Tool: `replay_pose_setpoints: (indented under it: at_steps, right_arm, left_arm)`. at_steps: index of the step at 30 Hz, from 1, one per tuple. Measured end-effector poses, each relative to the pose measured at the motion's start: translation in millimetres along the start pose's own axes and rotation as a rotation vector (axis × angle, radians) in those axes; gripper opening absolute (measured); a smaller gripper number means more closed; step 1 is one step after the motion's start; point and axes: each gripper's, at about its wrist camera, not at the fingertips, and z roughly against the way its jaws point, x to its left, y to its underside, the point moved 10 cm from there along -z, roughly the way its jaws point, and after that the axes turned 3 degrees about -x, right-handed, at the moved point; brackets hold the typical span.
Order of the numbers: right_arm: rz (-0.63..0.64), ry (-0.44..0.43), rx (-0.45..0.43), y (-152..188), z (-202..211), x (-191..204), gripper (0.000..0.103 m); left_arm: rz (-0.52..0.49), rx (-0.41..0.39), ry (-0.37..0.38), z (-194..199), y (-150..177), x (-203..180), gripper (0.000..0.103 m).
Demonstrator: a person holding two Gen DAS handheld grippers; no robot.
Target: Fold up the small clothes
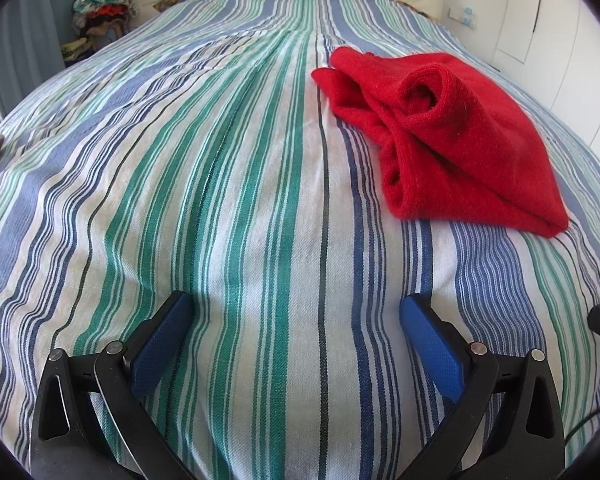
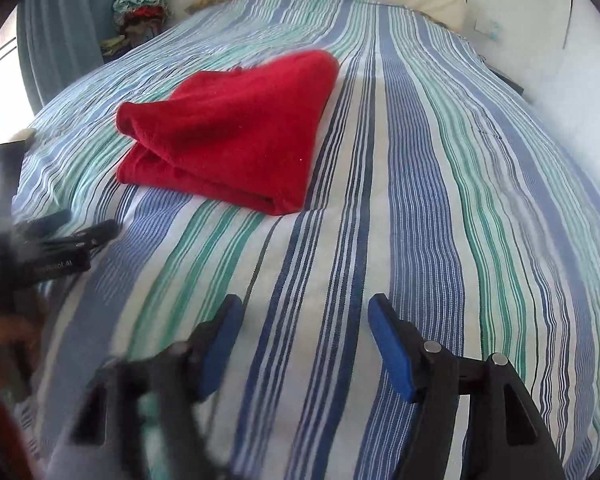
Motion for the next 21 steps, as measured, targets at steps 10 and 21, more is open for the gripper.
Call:
replay_pose_setpoints:
  at_steps: [10,21]
  right_arm:
    - [-0.015,0.015,0.013,18.7,-13.5,3.8,0.076]
    - [-0.024,0.029,-0.011,23.3,-21.5,-2.2,0.087]
  left_arm:
    - [-0.034,0.057,0.006,11.1,-4.4,-4.9,0.102]
    - [0.121,-0.132,0.145,53.0,-141.9,-44.8,0.101]
